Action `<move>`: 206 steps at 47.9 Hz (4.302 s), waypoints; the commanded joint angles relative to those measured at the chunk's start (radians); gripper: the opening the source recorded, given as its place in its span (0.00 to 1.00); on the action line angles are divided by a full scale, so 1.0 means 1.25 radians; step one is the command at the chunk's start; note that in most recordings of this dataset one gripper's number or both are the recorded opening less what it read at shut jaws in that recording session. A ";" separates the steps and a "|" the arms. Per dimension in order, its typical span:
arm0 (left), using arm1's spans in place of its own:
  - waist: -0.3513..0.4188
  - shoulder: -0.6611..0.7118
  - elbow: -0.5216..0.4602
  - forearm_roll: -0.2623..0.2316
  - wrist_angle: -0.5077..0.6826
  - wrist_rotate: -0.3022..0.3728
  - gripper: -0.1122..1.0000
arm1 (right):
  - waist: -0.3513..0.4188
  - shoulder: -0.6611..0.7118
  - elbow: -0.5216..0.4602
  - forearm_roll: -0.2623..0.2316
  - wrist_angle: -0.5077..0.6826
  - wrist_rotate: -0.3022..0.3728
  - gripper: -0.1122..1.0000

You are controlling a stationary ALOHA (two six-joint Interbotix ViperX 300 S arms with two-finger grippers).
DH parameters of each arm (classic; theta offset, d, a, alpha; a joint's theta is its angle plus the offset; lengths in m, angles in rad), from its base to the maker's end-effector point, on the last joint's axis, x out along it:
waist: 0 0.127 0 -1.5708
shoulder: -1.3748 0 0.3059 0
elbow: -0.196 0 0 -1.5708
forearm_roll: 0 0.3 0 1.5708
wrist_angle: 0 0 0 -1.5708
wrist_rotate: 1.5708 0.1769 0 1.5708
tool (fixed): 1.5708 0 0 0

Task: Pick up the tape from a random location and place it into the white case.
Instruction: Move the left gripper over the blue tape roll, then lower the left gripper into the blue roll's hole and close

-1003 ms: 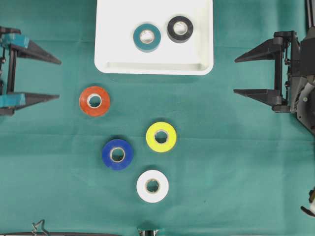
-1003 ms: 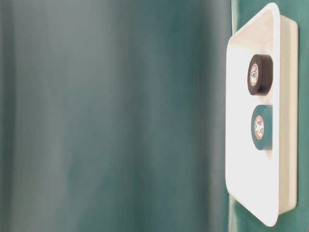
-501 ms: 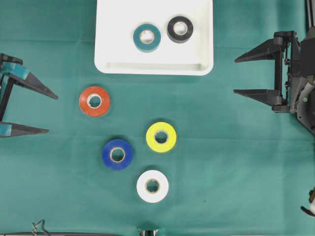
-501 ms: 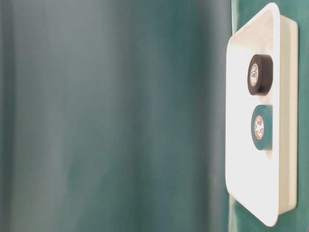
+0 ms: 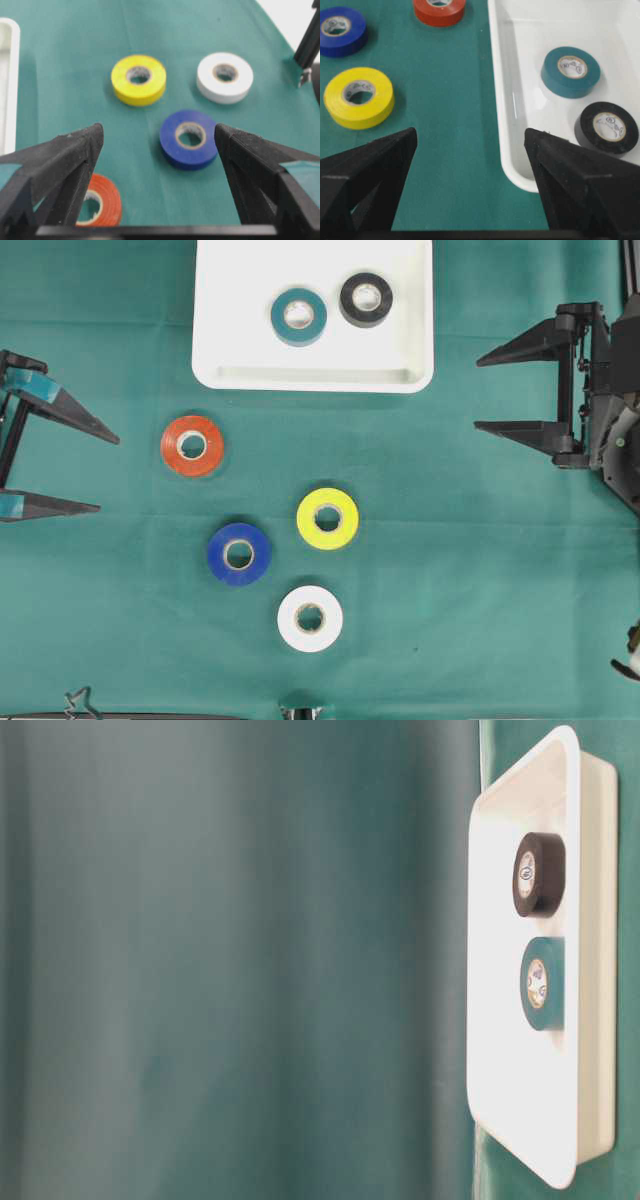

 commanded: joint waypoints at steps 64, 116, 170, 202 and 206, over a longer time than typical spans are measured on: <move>-0.020 0.450 -0.426 0.002 0.221 0.002 0.98 | 0.002 0.002 -0.025 -0.002 0.012 -0.006 0.88; -0.004 0.572 -0.615 0.012 0.561 0.026 0.98 | 0.002 0.002 -0.029 -0.005 0.034 -0.009 0.88; -0.005 0.582 -0.585 0.013 0.518 0.026 0.98 | 0.001 0.006 -0.029 -0.006 0.036 -0.009 0.88; -0.004 0.703 -0.486 0.012 0.326 0.029 0.98 | 0.002 0.010 -0.029 -0.007 0.036 -0.009 0.88; -0.004 0.719 -0.475 0.012 0.309 0.031 0.98 | 0.001 0.010 -0.029 -0.006 0.036 -0.009 0.88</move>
